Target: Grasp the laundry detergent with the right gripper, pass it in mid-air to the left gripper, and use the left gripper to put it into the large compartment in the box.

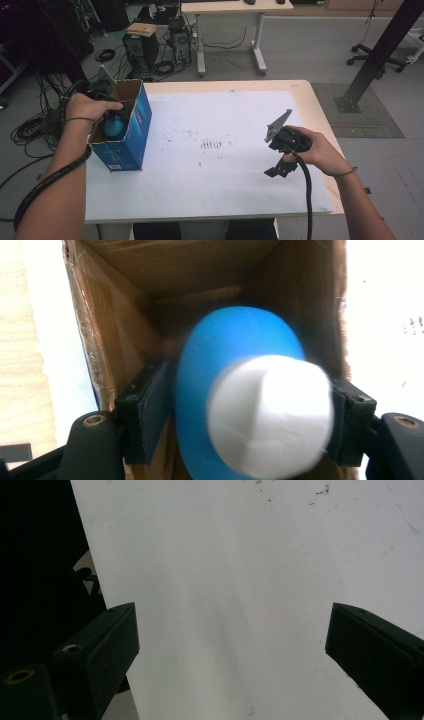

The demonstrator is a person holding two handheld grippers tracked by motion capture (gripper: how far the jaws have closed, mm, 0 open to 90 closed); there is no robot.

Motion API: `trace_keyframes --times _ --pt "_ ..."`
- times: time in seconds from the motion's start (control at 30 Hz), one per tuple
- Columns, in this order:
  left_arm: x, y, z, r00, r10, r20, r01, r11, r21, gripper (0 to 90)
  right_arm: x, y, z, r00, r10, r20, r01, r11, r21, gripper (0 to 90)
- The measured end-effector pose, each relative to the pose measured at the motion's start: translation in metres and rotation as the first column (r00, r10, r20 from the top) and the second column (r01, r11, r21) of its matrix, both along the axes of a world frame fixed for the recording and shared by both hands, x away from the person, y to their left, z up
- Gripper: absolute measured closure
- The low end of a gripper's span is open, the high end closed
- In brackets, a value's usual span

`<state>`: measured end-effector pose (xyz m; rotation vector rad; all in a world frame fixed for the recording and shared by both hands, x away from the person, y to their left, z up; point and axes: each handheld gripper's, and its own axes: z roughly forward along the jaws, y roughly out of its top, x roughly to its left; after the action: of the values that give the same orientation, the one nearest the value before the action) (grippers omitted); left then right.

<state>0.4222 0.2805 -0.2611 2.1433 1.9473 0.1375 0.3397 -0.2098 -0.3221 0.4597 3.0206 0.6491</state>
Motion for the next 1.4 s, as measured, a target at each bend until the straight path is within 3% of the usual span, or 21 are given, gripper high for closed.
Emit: trace_keyframes --times 0.67,0.7,0.87,0.9,1.0,1.03,1.1,1.23,1.27,1.4 --pt "-0.002 -0.002 0.021 0.9998 -0.009 0.020 0.008 0.9995 0.031 28.1 -0.002 -0.001 0.001 1.0000 -0.001 0.001 0.001 1.000 0.000 7.1" --pt "-0.003 -0.003 0.030 0.9996 -0.010 0.026 0.009 0.9990 0.044 27.0 -0.002 0.000 0.001 1.0000 0.000 0.004 0.000 1.000 0.000 7.1" --pt "-0.004 -0.003 0.034 0.9995 -0.015 0.029 0.014 0.9989 0.045 24.7 -0.002 0.001 0.002 1.0000 0.001 0.005 -0.001 1.000 0.000 7.1" --pt "-0.006 -0.005 0.044 0.9989 -0.019 0.042 0.017 0.9986 0.051 24.5 -0.002 0.001 0.002 1.0000 0.003 0.006 -0.003 1.000 -0.001 7.1" --pt "-0.006 -0.005 0.044 0.9989 -0.019 0.042 0.017 0.9986 0.051 22.0 -0.002 0.001 0.002 1.0000 0.002 0.005 -0.002 1.000 -0.001 7.1" --pt "-0.007 -0.006 0.054 0.9982 -0.024 0.055 0.021 0.9981 0.058 21.2 -0.002 0.002 0.002 1.0000 0.002 0.005 -0.002 1.000 -0.001 7.1" --pt "-0.007 -0.006 0.054 0.9982 -0.024 0.055 0.021 0.9981 0.058 18.0 -0.002 0.002 0.003 1.0000 0.001 0.006 -0.001 1.000 -0.002 7.1" --pt "-0.010 -0.009 0.068 0.9970 -0.031 0.070 0.026 0.9974 0.067 14.8 -0.001 0.002 0.003 1.0000 0.003 0.007 -0.003 1.000 0.000 7.1" --pt "-0.012 -0.010 0.079 0.9957 -0.036 0.085 0.030 0.9968 0.074 14.0 -0.001 0.003 0.003 1.0000 0.002 0.006 -0.002 1.000 -0.003 7.1" --pt "-0.013 -0.011 0.081 0.9955 -0.034 0.089 0.027 0.9969 0.074 13.3 -0.001 0.003 0.003 1.0000 0.004 0.005 -0.004 1.000 -0.008 7.1"
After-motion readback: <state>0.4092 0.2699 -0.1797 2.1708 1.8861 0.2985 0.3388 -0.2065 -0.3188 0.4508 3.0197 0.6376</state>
